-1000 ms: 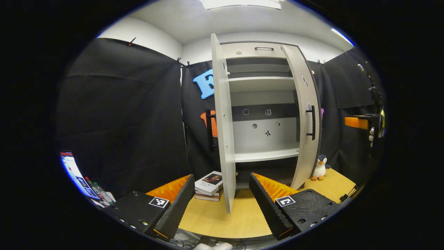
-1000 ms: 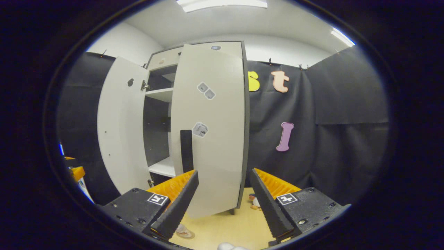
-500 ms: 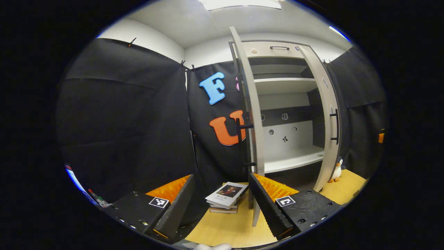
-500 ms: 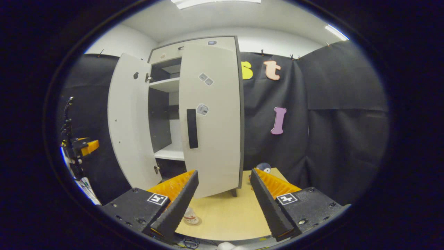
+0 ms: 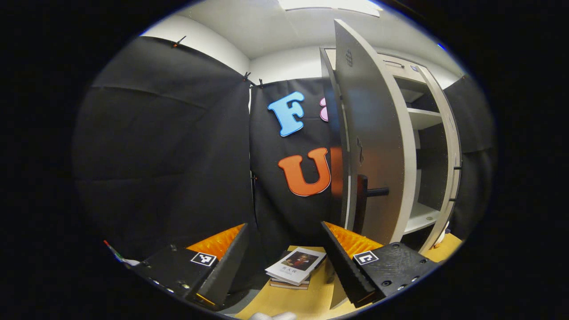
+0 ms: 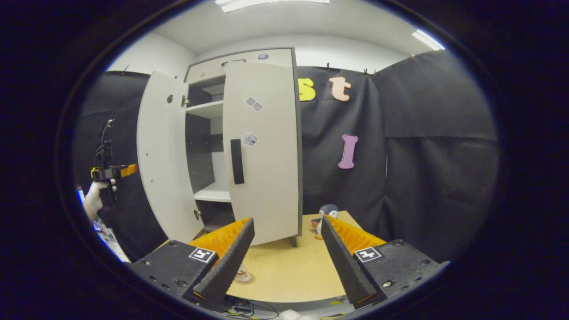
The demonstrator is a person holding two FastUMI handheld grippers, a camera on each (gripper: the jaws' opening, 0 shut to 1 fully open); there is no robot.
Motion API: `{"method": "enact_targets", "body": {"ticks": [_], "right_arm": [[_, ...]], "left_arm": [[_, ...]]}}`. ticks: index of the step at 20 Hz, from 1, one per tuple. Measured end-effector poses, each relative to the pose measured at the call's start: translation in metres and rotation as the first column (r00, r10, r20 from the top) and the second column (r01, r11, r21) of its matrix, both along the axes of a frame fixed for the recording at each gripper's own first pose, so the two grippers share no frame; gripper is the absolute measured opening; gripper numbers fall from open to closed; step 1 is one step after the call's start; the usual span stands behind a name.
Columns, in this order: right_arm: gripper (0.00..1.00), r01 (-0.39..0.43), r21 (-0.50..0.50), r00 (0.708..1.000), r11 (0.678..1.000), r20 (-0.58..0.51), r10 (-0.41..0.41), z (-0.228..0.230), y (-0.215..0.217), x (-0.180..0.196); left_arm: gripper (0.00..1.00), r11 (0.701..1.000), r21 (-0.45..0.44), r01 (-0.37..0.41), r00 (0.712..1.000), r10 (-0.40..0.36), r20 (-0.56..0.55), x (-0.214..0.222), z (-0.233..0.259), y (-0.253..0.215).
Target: Grasp the bottle in the cabinet with the left hand and place it on the coaster, then close the right door with the right hand and the left door with the left hand.
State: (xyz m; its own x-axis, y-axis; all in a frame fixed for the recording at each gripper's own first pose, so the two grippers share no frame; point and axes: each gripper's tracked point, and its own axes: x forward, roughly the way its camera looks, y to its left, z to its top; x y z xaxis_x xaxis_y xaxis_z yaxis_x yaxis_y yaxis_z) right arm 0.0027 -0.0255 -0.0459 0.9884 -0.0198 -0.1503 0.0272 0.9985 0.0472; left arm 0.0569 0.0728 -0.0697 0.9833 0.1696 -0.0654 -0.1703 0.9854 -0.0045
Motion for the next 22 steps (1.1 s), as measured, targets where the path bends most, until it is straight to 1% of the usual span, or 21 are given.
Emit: {"method": "enact_targets", "body": {"ticks": [4, 5, 7, 8, 10, 14, 15, 16, 17, 20, 21, 22], "right_arm": [[0.99, 0.006, -0.001, 1.000, 1.000, -0.002, -0.006, 0.000, 0.000, -0.002], [0.99, 0.005, -0.001, 1.000, 1.000, -0.003, -0.005, -0.001, 0.001, -0.003], [0.99, -0.001, 0.003, 1.000, 1.000, -0.006, 0.001, -0.001, 0.003, -0.004], [0.99, -0.002, 0.002, 1.000, 1.000, -0.009, 0.002, -0.002, 0.005, -0.004], [0.99, -0.008, -0.001, 1.000, 1.000, -0.014, 0.008, -0.004, 0.007, -0.005], [0.99, -0.020, -0.006, 1.000, 1.000, -0.016, 0.020, -0.003, 0.010, -0.006], [0.99, -0.022, -0.007, 1.000, 1.000, -0.013, 0.021, -0.002, 0.010, -0.007], [0.99, -0.021, -0.009, 1.000, 1.000, -0.011, 0.021, 0.000, 0.009, -0.008], [0.99, -0.021, -0.010, 1.000, 1.000, -0.009, 0.021, -0.001, 0.009, -0.009], [0.99, -0.021, -0.011, 1.000, 1.000, -0.009, 0.021, -0.001, 0.008, -0.011], [0.99, -0.020, -0.012, 1.000, 1.000, -0.010, 0.020, -0.002, 0.007, -0.011], [0.99, -0.020, -0.013, 1.000, 1.000, -0.012, 0.020, -0.002, 0.007, -0.012]], "left_arm": [[0.96, 0.998, -0.002, 0.066, 0.998, -0.066, -0.017, 0.003, -0.002, -0.011], [0.96, 0.998, 0.007, 0.068, 0.997, -0.068, -0.019, 0.005, -0.002, -0.012], [0.89, 0.997, 0.030, 0.067, 0.998, -0.067, -0.009, 0.007, 0.001, -0.008], [0.92, 0.997, 0.032, 0.068, 0.998, -0.068, -0.011, 0.009, 0.001, -0.007], [0.92, 0.997, 0.022, 0.076, 0.997, -0.076, -0.006, 0.010, 0.001, -0.011], [0.90, 0.996, 0.008, 0.083, 0.997, -0.083, -0.006, 0.009, 0.000, -0.017], [0.87, 0.996, 0.009, 0.087, 0.996, -0.087, -0.005, 0.010, 0.000, -0.019], [0.87, 0.996, 0.011, 0.094, 0.996, -0.094, -0.002, 0.010, 0.001, -0.021], [0.90, 0.994, 0.011, 0.104, 0.995, -0.104, -0.003, 0.010, 0.001, -0.023], [0.90, 0.990, 0.019, 0.137, 0.991, -0.137, 0.004, 0.011, 0.002, -0.032], [0.87, 0.989, 0.025, 0.147, 0.989, -0.147, 0.006, 0.011, 0.003, -0.034], [0.90, 0.988, 0.026, 0.154, 0.988, -0.154, 0.011, 0.013, 0.004, -0.036]]}}
